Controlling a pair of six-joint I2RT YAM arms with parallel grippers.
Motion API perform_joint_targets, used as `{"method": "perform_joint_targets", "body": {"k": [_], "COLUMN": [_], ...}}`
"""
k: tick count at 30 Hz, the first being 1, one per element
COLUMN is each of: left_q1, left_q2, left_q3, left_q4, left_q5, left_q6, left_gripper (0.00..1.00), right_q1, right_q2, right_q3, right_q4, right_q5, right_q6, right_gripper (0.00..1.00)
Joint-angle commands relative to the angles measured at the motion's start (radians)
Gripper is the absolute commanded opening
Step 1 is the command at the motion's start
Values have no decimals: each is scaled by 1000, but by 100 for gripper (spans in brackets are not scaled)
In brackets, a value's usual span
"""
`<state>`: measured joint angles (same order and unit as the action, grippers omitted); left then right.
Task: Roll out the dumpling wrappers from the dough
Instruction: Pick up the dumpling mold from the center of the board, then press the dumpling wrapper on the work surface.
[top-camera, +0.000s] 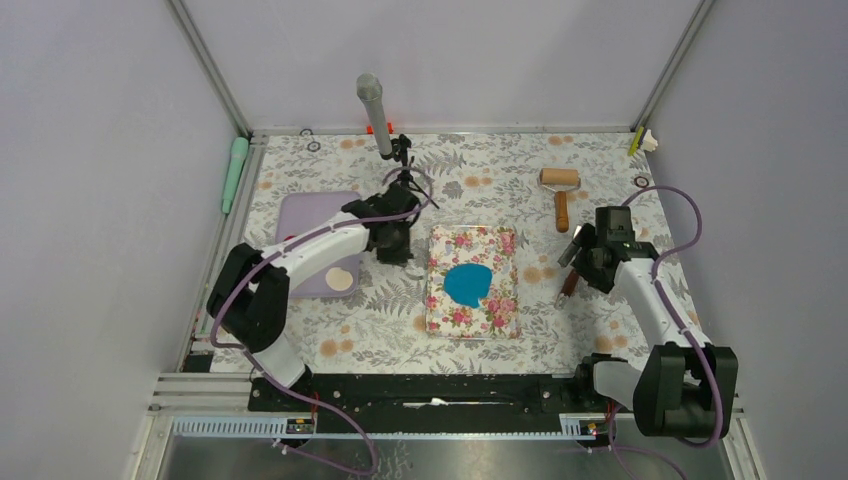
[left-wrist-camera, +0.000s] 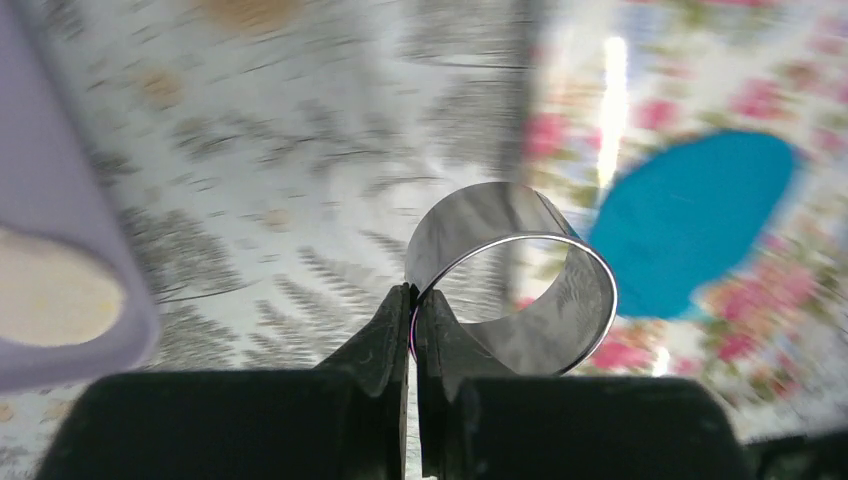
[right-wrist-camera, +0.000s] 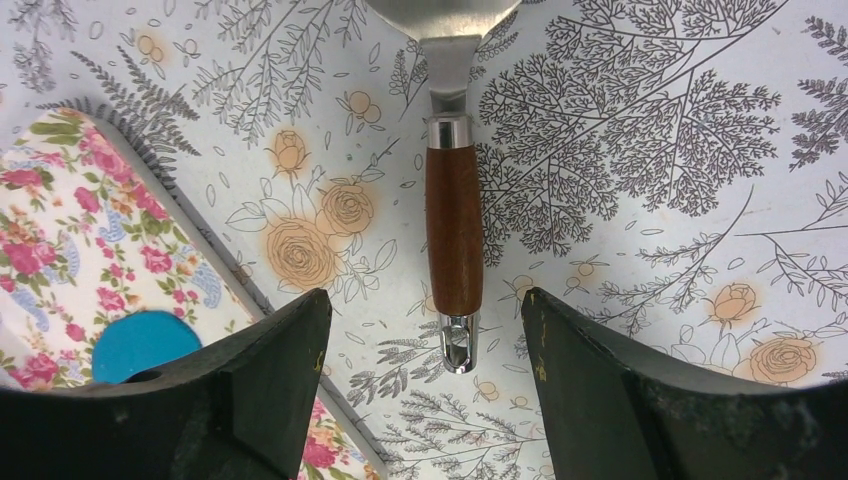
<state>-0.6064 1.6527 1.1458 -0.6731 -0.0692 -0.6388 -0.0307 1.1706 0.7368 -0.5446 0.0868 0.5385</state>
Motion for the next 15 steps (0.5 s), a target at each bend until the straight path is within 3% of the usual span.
{"method": "perform_joint_targets", "body": {"k": [1,7,15], "left_q1": [-144,-260,-284], "left_q2": [34,176,268], "left_q3": [200,337,368], "left_q4": [-27,-32,-31], "left_q5": [-8,32,25], "left_q6": [70,79,82], "left_gripper": [0,0,0], "right_q1": [6,6,6], "right_q2": [-41,-63,-69], "right_q3": [50,40,23], "right_q4": [-25,-41,-45], "right_q5": [-7,-10,-10], "right_q6": [1,-4,-17], "right_gripper": [77,78,78]}}
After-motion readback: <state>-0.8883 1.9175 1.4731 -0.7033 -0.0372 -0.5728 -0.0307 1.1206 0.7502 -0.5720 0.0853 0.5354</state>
